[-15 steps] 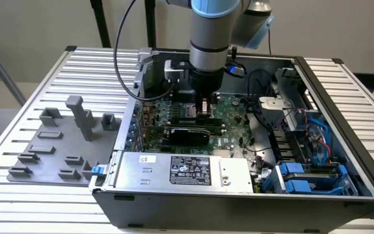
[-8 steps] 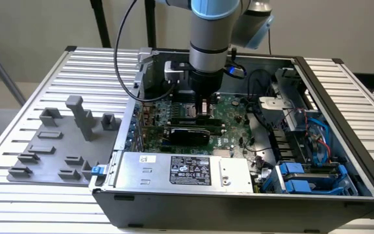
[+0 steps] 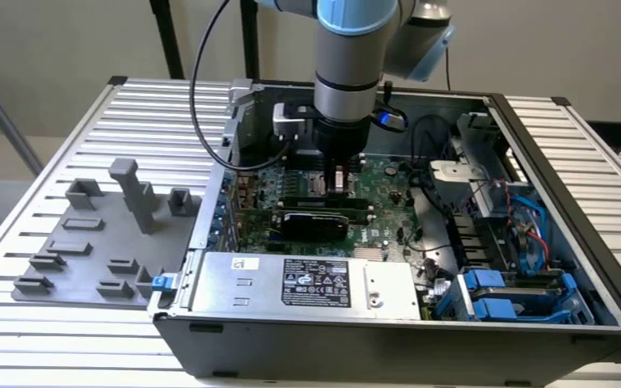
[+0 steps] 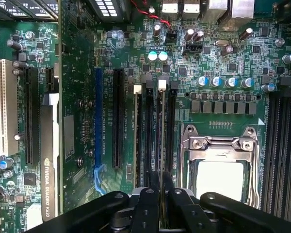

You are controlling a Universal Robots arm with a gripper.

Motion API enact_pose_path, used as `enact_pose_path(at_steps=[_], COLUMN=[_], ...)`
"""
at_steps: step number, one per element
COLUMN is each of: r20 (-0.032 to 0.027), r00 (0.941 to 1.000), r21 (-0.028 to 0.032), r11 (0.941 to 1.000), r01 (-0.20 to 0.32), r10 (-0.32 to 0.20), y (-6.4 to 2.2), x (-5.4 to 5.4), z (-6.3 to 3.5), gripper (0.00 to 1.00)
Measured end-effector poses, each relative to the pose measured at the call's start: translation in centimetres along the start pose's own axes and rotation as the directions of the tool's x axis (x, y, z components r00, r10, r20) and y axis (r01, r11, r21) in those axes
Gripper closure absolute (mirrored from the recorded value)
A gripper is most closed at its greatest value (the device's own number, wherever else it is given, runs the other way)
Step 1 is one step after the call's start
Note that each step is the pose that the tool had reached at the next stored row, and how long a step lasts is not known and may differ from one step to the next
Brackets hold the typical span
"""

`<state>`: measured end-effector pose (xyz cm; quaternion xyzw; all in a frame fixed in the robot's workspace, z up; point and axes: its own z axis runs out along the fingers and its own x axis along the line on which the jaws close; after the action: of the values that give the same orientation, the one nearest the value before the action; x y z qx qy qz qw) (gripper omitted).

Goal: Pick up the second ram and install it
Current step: 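Insert the second ram into the second slot, then press down the second ram until it locks into place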

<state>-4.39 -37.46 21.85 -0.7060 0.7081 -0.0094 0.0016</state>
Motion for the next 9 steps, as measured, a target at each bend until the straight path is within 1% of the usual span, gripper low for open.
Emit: enact_pose_path(at_steps=[1,3,5,9], r20=[0.0002,0.0002,0.0003,0.0002], r00=[1.0000,1.0000,1.0000,1.0000], r21=[0.0001,0.0001,0.0001,0.0000], r11=[1.0000,1.0000,1.0000,1.0000], r01=[0.000,0.000,0.000,0.000], r10=[0.000,0.000,0.000,0.000], y=[0.00,0.00,0.00,-0.02], x=[0.0,0.0,0.0,0.0], z=[0.01,-0.01,-0.29,-1.74], gripper=[0.00,0.00,0.00,0.00])
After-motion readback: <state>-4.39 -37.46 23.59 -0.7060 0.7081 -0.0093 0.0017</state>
